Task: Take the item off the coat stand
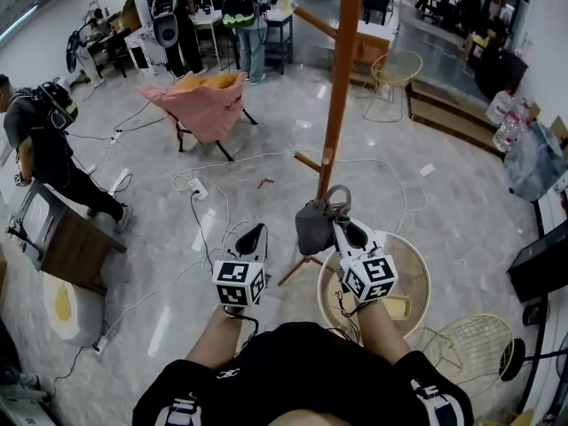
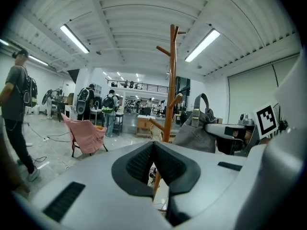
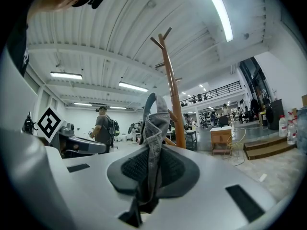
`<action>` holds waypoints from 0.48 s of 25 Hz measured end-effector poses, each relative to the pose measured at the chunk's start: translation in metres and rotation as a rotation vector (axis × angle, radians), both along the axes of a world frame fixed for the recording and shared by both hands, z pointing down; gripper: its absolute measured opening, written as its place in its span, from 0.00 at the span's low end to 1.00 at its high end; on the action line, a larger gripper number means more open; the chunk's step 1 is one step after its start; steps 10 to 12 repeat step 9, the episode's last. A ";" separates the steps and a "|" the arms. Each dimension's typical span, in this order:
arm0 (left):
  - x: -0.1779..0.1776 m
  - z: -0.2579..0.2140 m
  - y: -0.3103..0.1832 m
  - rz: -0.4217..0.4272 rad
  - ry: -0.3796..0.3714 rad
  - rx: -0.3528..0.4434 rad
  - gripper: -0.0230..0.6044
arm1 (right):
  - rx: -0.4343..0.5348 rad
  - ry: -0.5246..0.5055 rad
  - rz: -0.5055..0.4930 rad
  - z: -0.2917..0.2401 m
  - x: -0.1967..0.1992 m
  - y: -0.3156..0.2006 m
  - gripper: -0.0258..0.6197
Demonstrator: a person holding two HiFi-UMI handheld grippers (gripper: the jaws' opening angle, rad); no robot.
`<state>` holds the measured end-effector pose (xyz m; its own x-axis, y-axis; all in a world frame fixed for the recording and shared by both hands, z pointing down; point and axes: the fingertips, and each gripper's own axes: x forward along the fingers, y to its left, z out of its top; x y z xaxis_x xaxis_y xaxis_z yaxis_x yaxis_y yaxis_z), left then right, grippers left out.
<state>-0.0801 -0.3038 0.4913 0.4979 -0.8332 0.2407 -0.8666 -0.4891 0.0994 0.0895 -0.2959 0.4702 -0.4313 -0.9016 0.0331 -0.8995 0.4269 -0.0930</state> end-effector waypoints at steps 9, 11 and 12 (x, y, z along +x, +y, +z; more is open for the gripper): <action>0.002 0.001 0.007 0.000 0.000 0.002 0.06 | 0.008 0.002 0.004 -0.003 0.005 0.006 0.12; 0.002 0.001 0.007 0.000 0.000 0.002 0.06 | 0.008 0.002 0.004 -0.003 0.005 0.006 0.12; 0.002 0.001 0.007 0.000 0.000 0.002 0.06 | 0.008 0.002 0.004 -0.003 0.005 0.006 0.12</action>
